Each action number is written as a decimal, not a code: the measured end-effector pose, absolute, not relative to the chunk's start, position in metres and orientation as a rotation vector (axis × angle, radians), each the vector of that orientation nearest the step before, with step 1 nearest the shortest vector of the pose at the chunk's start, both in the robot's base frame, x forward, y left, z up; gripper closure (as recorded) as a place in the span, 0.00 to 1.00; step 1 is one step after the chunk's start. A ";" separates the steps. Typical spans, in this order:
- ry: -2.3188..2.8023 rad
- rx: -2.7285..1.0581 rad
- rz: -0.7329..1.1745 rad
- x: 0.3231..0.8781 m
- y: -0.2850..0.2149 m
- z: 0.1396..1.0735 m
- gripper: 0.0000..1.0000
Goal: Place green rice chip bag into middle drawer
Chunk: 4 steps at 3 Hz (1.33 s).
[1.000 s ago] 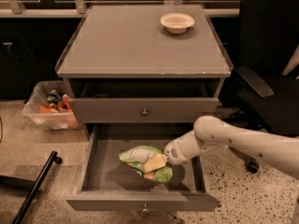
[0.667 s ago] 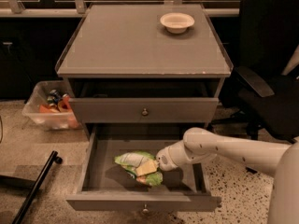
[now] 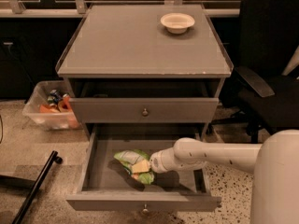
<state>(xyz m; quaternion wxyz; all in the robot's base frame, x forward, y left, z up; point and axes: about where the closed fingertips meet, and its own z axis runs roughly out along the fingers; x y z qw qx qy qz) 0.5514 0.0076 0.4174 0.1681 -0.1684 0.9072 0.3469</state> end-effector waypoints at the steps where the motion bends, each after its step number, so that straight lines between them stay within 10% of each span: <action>1: 2.557 -0.429 0.950 0.558 0.005 0.418 0.35; 2: 2.539 -0.411 0.926 0.561 0.002 0.424 0.11; 4: 2.539 -0.422 0.955 0.563 0.000 0.428 0.00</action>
Offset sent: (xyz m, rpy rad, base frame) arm 0.0137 -0.0140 0.0158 -0.0190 -0.0843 -0.0998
